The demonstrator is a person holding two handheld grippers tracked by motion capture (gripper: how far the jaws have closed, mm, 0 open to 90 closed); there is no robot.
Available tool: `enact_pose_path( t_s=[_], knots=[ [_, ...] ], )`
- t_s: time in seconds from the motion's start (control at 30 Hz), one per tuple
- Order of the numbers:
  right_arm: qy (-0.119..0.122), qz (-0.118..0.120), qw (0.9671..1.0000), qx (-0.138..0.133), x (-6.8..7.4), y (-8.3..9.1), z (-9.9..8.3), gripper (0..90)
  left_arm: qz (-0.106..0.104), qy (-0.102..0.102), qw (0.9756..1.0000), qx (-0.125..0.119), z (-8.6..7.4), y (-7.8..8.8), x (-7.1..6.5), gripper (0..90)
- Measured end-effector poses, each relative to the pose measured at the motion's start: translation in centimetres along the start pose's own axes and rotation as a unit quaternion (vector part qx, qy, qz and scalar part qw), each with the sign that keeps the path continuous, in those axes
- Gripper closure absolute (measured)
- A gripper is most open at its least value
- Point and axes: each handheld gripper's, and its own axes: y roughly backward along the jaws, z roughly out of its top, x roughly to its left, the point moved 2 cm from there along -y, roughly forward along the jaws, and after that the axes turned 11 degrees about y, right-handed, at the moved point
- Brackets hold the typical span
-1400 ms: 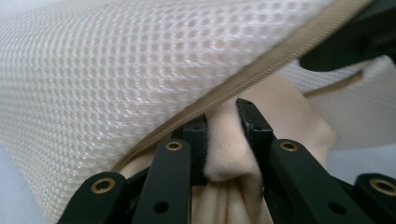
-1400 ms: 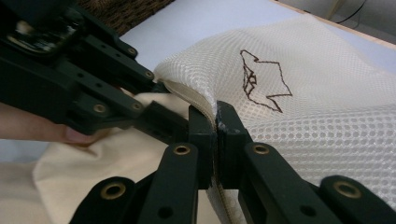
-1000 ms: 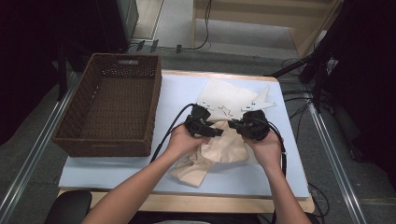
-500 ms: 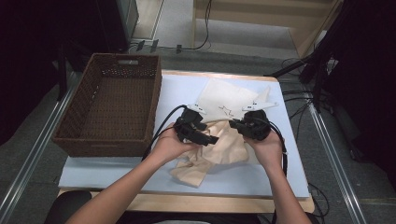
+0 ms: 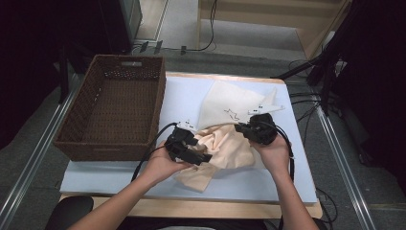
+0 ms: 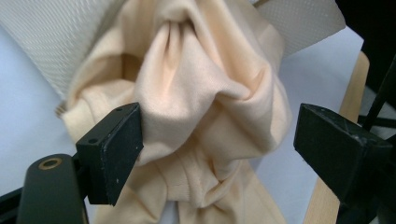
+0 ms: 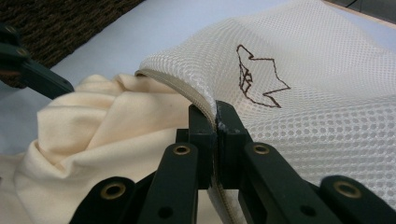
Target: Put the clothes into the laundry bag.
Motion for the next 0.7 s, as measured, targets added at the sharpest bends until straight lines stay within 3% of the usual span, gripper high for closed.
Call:
enact_pose_path(
  t_s=[0.13, 0.27, 0.33, 0.43, 0.53, 0.7],
  knots=[
    [0.001, 0.001, 1.0, 0.001, 0.2, -0.1, 0.1, 88.3, -0.002, 0.004, 0.9999, 0.012, -0.5, -2.0, 0.4, 17.2],
    [0.004, 0.004, 1.0, 0.001, 0.3, -0.1, 0.1, 88.3, 0.023, -0.013, 0.9995, 0.019, -0.9, -3.8, 0.3, 21.5],
    [0.006, 0.004, 1.0, 0.0, 0.3, -0.1, 0.1, 88.3, 0.037, -0.023, 0.9989, 0.016, -1.0, -4.3, 0.2, 28.3],
    [0.004, 0.004, 1.0, 0.001, 0.3, -0.1, 0.1, 88.3, 0.048, -0.019, 0.9986, 0.009, -0.9, -4.5, 0.4, 36.6],
    [0.002, 0.006, 1.0, 0.0, 0.3, -0.1, 0.0, 88.3, 0.059, -0.045, 0.9972, 0.005, -1.1, -4.6, 0.7, 50.8],
    [0.003, 0.008, 1.0, 0.001, 0.4, -0.3, 0.1, 88.3, 0.041, -0.032, 0.9986, 0.005, -0.9, -4.4, 1.4, 72.2]
  ],
)
